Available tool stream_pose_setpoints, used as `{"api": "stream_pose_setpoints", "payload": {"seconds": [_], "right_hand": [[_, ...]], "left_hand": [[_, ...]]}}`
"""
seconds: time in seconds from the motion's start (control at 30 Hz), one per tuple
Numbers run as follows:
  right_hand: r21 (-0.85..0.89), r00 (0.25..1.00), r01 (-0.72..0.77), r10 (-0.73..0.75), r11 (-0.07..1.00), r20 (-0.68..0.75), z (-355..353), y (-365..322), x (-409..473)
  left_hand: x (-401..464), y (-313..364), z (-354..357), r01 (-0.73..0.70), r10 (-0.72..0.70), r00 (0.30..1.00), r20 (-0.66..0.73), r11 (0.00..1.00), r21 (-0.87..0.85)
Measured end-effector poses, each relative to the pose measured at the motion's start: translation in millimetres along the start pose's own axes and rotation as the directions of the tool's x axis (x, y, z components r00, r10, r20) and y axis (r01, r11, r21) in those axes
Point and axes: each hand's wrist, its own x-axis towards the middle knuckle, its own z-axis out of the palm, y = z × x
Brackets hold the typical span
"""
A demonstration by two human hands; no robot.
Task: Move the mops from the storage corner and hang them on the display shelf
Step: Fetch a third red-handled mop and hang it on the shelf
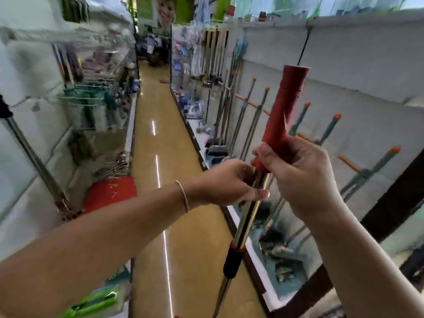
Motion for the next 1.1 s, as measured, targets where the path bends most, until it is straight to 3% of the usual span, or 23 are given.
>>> {"api": "stream_pose_setpoints", "payload": {"seconds": [0.2,0.57,0.87,1.1], "right_hand": [[0.066,0.993,0.055,-0.061,0.996,0.096,12,39,95],[0.144,0.943,0.133,-0.170,0.981,0.286,97,102,229],[0.184,0.896,0.179,-0.237,0.967,0.376,186,125,362],[0.325,0.832,0.218,-0.350,0.920,0.432,261,127,431]], "left_hand": [[65,-13,-39,0.087,-0.083,0.981,-0.178,0.996,0.015],[138,-90,-141,0.238,-0.221,0.915,-0.337,0.971,0.012],[191,-156,-263,0.223,-0.270,0.881,-0.389,0.961,-0.161],[196,-184,-339,0.254,-0.267,0.778,-0.569,0.962,-0.104]]}}
